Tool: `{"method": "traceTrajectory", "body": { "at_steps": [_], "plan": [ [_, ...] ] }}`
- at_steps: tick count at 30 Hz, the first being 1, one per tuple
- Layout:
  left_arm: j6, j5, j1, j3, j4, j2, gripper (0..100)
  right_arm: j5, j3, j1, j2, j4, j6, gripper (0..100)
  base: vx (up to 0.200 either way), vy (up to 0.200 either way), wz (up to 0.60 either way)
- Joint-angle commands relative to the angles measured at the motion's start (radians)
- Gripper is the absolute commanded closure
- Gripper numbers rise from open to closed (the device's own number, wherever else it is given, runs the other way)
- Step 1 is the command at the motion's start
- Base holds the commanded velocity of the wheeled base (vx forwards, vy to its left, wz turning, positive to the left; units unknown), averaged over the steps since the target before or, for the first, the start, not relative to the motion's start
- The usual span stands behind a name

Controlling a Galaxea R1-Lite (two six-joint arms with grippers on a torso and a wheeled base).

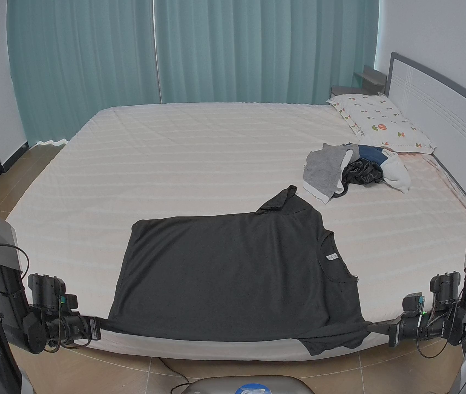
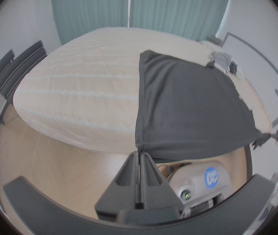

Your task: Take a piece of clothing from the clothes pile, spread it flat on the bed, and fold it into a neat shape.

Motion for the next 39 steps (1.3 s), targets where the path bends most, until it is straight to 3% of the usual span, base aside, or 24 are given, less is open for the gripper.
{"method": "traceTrajectory", "body": {
  "at_steps": [1, 2, 3, 5, 15, 25, 31, 39],
  "plan": [
    [-0.139, -0.021, -0.002, -0.111, -0.003, -0.037, 100, 0.013, -0.023, 0.025, 0.018, -0.128, 0.155, 100, 0.000, 0.000, 0.00],
    [-0.145, -0.021, -0.002, -0.114, -0.003, -0.037, 100, 0.013, -0.024, 0.025, 0.019, -0.131, 0.163, 100, 0.000, 0.000, 0.00],
    [-0.222, -0.023, -0.002, -0.157, -0.003, -0.035, 100, 0.002, -0.047, 0.041, 0.044, -0.184, 0.232, 100, 0.000, 0.000, 0.00],
    [-0.317, -0.024, -0.005, -0.203, 0.000, -0.033, 100, -0.008, -0.078, 0.058, 0.055, -0.198, 0.281, 100, 0.000, 0.000, 0.00],
    [-0.512, -0.023, -0.009, -0.333, 0.011, 0.034, 100, -0.106, -0.230, 0.064, 0.075, -0.192, 0.332, 100, 0.000, 0.000, 0.00],
    [-0.601, -0.011, -0.044, -0.374, 0.010, 0.085, 100, -0.111, -0.313, 0.082, 0.107, -0.192, 0.381, 100, 0.000, 0.000, 0.00],
    [-0.665, -0.004, -0.038, -0.390, 0.005, 0.082, 100, -0.171, -0.362, 0.104, 0.104, -0.192, 0.406, 100, 0.000, 0.000, 0.00],
    [-0.713, -0.003, -0.032, -0.388, 0.007, 0.068, 100, -0.180, -0.357, 0.116, 0.088, -0.192, 0.459, 100, 0.000, 0.000, 0.00]
  ]
}}
